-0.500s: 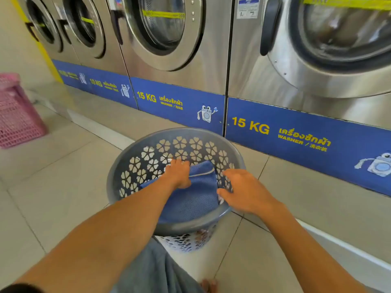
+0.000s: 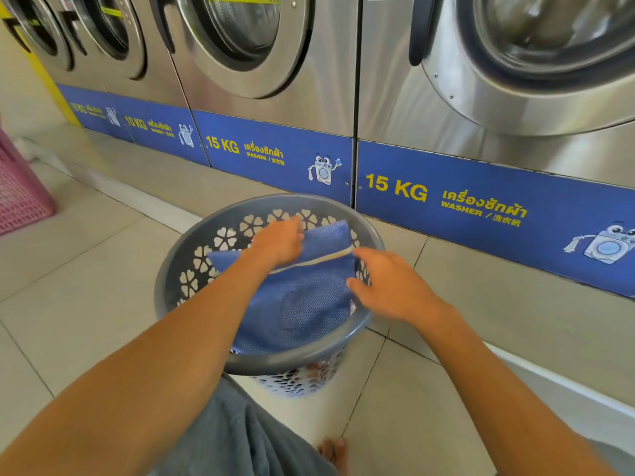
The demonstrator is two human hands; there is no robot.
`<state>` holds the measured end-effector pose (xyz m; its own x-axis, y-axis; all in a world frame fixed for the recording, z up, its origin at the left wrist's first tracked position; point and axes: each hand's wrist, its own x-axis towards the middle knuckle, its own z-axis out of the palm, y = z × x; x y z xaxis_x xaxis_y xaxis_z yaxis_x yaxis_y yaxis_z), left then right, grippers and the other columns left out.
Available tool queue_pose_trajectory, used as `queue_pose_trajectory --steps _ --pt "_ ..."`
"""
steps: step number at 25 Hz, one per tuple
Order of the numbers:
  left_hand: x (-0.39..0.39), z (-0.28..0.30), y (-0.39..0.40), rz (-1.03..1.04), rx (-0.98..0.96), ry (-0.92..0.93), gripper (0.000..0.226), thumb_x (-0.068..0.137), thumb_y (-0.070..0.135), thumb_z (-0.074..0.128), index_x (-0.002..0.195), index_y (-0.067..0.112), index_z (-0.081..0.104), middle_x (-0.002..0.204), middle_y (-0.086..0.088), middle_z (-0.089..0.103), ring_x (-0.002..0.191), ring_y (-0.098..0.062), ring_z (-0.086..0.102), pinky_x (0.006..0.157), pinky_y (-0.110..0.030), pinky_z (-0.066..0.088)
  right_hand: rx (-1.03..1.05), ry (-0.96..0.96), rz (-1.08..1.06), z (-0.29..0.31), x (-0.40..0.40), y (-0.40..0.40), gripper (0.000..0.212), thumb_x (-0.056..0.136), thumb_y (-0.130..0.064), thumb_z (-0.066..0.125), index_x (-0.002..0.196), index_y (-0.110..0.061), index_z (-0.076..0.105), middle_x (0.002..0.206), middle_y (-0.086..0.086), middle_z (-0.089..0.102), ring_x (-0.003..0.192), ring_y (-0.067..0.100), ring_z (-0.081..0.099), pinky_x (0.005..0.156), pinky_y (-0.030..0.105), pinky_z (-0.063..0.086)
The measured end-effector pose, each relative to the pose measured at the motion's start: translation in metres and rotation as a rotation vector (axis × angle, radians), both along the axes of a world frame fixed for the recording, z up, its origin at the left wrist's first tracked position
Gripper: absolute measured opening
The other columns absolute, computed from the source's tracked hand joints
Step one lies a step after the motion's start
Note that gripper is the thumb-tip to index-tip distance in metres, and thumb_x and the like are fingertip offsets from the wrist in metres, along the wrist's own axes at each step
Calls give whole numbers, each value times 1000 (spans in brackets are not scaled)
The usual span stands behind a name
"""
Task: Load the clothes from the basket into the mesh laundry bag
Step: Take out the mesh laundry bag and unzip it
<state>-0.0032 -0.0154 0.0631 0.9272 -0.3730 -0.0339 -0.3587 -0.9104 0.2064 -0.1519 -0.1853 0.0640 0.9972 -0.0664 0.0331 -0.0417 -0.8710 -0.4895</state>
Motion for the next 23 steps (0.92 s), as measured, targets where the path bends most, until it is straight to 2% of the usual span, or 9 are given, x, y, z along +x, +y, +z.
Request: queue_pose_trajectory --steps 4,6,9,12,14,16,18,20,23 --pt "-43 81 -22 -107 -157 -218 15 98 30 47 106 25 59 112 -8 69 106 -36 59 78 -40 44 194 -290 -161 32 -6 -7 65 87 -31 62 146 -24 35 142 -1 52 129 23 48 103 36 41" --pt "-68 115 -29 -188 -252 -322 13 98 32 49 103 28 60 98 -3 70 99 -33 60 76 -39 45 357 -413 -248 54 -14 -13 77 84 -33 68 149 -26 27 148 -5 45 133 18 44 107 36 40" --pt "-102 149 -41 -427 -495 -405 12 96 30 51 100 25 61 66 5 57 77 -31 56 70 -42 50 639 -436 -344 80 -33 -24 103 73 -43 78 152 -32 13 157 -8 30 140 10 36 111 41 39" --pt "-130 170 -61 -619 -715 -426 12 96 26 52 99 20 62 66 10 54 63 -12 50 67 -35 49 832 -425 -327 99 -55 -40 108 69 -41 82 152 -33 14 157 -9 30 141 4 33 107 33 41" --pt "-149 177 -76 -690 -823 -430 11 97 23 54 99 17 63 71 12 60 64 -7 51 68 -28 47 883 -453 -249 110 -73 -50 94 71 -35 83 148 -28 29 146 -9 49 133 5 47 91 24 50" --pt "-167 177 -89 -745 -907 -415 11 97 20 55 99 15 64 76 14 62 67 -7 55 67 -21 45 847 -537 -216 119 -92 -58 64 77 -24 79 134 -23 50 121 -7 68 111 8 65 76 20 56" --pt "-182 173 -104 -808 -942 -424 13 97 22 57 102 15 66 83 16 64 73 -4 59 70 -19 47 745 -669 -251 126 -112 -67 39 80 -16 76 117 -17 64 104 -3 75 94 11 71 74 22 56" --pt "-191 165 -118 -853 -904 -421 22 94 33 60 110 19 66 95 16 68 88 -9 64 79 -29 52 637 -772 -333 127 -131 -78 23 81 -14 74 103 -16 70 93 -3 76 87 13 72 73 29 57" --pt "-179 138 -131 -755 -662 -366 36 85 50 64 113 27 62 105 10 68 101 -16 60 87 -37 48 572 -816 -541 111 -150 -103 11 81 -25 73 88 -18 70 80 -4 73 76 10 68 70 39 57"
